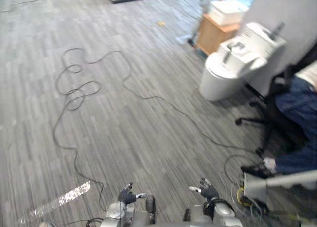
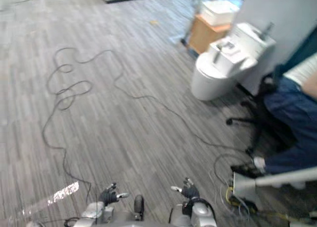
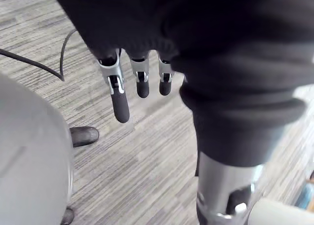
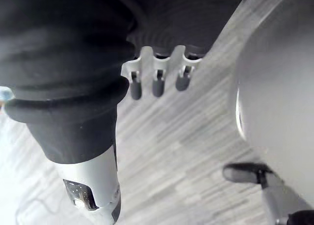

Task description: Organize washtable

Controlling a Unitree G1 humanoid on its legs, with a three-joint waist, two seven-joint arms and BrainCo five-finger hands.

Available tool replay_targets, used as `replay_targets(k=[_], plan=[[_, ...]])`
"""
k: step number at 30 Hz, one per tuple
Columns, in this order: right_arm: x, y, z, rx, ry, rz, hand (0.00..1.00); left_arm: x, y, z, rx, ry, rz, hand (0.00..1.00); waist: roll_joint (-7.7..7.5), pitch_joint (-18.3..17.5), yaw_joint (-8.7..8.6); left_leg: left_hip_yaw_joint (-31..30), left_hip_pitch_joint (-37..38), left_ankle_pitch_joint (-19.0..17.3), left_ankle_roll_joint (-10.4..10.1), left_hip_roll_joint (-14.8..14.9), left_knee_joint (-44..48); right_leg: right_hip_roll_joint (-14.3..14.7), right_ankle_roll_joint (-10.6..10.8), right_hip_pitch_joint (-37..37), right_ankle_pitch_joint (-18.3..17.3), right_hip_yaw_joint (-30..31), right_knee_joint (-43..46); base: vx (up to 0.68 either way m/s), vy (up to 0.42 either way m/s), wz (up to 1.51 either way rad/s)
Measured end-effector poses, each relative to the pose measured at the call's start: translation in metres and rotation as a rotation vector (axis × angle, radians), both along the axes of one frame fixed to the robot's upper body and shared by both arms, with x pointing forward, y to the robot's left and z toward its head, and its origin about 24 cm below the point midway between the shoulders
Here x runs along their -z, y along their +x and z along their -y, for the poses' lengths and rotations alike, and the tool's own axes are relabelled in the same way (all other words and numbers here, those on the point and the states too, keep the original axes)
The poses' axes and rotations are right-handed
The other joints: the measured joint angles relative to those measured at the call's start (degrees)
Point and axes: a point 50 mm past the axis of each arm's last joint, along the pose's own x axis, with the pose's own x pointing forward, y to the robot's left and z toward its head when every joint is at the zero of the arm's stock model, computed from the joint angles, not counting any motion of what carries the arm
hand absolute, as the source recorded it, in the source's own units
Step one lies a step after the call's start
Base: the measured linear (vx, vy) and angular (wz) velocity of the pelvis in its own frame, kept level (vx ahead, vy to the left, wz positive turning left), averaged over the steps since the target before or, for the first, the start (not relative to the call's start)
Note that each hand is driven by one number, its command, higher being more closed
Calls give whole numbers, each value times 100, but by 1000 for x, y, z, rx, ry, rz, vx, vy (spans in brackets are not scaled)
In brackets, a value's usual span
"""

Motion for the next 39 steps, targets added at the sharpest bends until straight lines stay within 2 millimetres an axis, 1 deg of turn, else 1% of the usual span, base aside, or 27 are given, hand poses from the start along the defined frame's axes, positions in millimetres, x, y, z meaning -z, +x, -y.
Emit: replay_targets(k=[1,2,3,5,6,7,8,9,10,12,13,15,16,17,18,20,22,24,26,28,29,30,33,37,38,39], plan=[[0,-1,0,-1,1,-3,0,0,-2,-2,-26,-3,-3,0,-11,-8,1,-179,32,-1,-8,-81,20,5,58,-126,-33,268,-102,52,0,75],[0,-1,0,-2,1,-3,0,1,-3,-4,-35,-3,-5,0,-28,-19,3,-243,41,-2,-14,-117,9,4,70,-141,-26,385,-171,59,-24,92],[0,-1,-1,-3,1,-3,0,1,-5,-6,-52,-2,-9,0,-59,-39,0,-406,35,-27,-2,-198,6,-10,72,-148,-24,418,-389,51,-89,90],[2,-4,-2,-5,5,-15,0,2,-8,-10,-76,1,-14,0,-118,-103,9,-401,-39,-179,-34,-210,88,-5,56,-65,12,308,-880,57,-143,100],[4,-8,-4,1,12,-27,0,1,-8,-14,-90,7,-12,0,-246,-188,4,-243,-248,-263,-35,-225,319,-13,-71,60,184,205,-1456,86,-155,86],[4,-10,-6,2,17,-35,0,1,-7,-16,-107,7,-9,0,-354,-239,25,-199,-330,-342,-64,-262,477,-1,-50,90,470,251,-1621,144,-203,87],[4,-8,-7,2,20,-29,0,1,-7,-13,-116,-3,-8,0,-195,-224,46,-24,-598,-565,-213,-86,945,58,-2,143,632,95,-1692,143,-156,40],[3,-7,-5,5,15,-26,0,1,-7,-11,-117,-9,-9,0,-108,-224,54,157,-720,-680,-230,59,1190,120,-18,196,653,31,-1775,192,-196,33],[2,-6,-1,6,4,-20,0,2,-7,-10,-127,-16,-10,0,57,-220,76,539,-908,-886,-336,306,1706,243,-39,366,671,-108,-1873,145,-137,20],[2,-7,2,16,1,-20,0,2,-7,-6,-144,-31,-8,0,112,-225,35,920,-965,-977,-452,482,2043,311,-39,672,671,-269,-2009,133,-111,33],[2,-9,2,21,2,-21,0,1,-5,-6,-142,-32,-3,0,105,-228,42,1106,-903,-1009,-502,557,2172,337,-39,889,670,-369,-2119,144,-93,41],[2,-9,2,22,-1,-18,0,0,-2,-3,-133,-38,7,0,65,-271,84,1168,-833,-1016,-519,542,2007,345,-48,971,677,-408,-2286,116,-55,17],[2,-8,2,22,0,-17,0,0,0,-2,-126,-39,11,0,54,-288,131,1241,-746,-1001,-526,522,1736,358,-80,940,709,-406,-2397,82,-15,3],[4,-11,0,22,7,-30,0,0,1,0,-104,-36,6,0,24,-305,128,1261,-654,-862,-472,450,1389,345,-77,904,749,-413,-2479,72,-10,7],[5,-12,-1,24,11,-40,0,0,0,0,-100,-33,3,0,5,-313,128,1260,-608,-758,-485,415,1205,329,-78,876,780,-414,-2494,52,-5,12],[5,-13,-1,25,10,-45,0,1,-2,-1,-101,-31,-7,0,-2,-320,131,1235,-375,-402,-577,348,634,330,-124,893,968,-400,-2599,30,-1,6],[6,-13,-2,25,12,-46,0,2,-3,-1,-100,-30,-16,0,-10,-324,125,1231,-229,-283,-556,344,366,359,-148,926,990,-396,-2626,0,0,0],[6,-14,-2,24,11,-50,0,3,-4,-1,-94,-25,-23,0,-37,-341,120,1216,-65,-145,-469,336,93,390,-166,978,1003,-394,-2665,-18,-4,-1],[6,-15,-2,21,12,-53,0,3,-5,-1,-88,-21,-28,0,-67,-360,104,1214,20,-27,-468,323,-90,397,-168,974,1004,-388,-2670,-67,-7,-2],[7,-14,-2,16,10,-55,0,5,-8,-1,-80,-12,-40,0,-82,-372,35,1197,134,132,-337,300,-354,413,-169,973,1006,-377,-2681,-91,0,0],[7,-14,-2,14,11,-58,0,5,-8,-2,-79,-10,-44,0,-92,-378,8,1195,163,180,-343,289,-427,412,-169,972,1006,-368,-2687,-119,18,-3],[8,-13,-3,7,10,-63,0,6,-10,-3,-78,-6,-51,0,-109,-389,-23,1190,221,280,-303,262,-569,407,-168,972,1006,-348,-2711,-103,21,-2],[9,-14,-3,-16,-3,-70,0,6,-10,-5,-81,0,-52,0,-125,-396,-12,1200,213,336,-221,233,-615,400,-134,984,1039,-262,-2783,-168,45,-6],[9,-15,-2,-26,-12,-74,0,6,-13,-9,-87,10,-61,0,-122,-396,-14,1199,228,350,-200,217,-624,394,-103,971,1022,-236,-2806,-149,45,2],[14,-24,13,-64,-69,-135,0,12,-33,-15,-151,20,-117,0,76,-493,-8,941,398,101,-28,-48,-626,386,-51,1468,911,44,-3238,-59,18,1],[14,-24,13,-64,-69,-135,0,12,-33,-15,-151,20,-117,0,77,-493,-7,941,398,101,-28,-48,-626,386,-51,1468,911,48,-3238,0,0,0]])
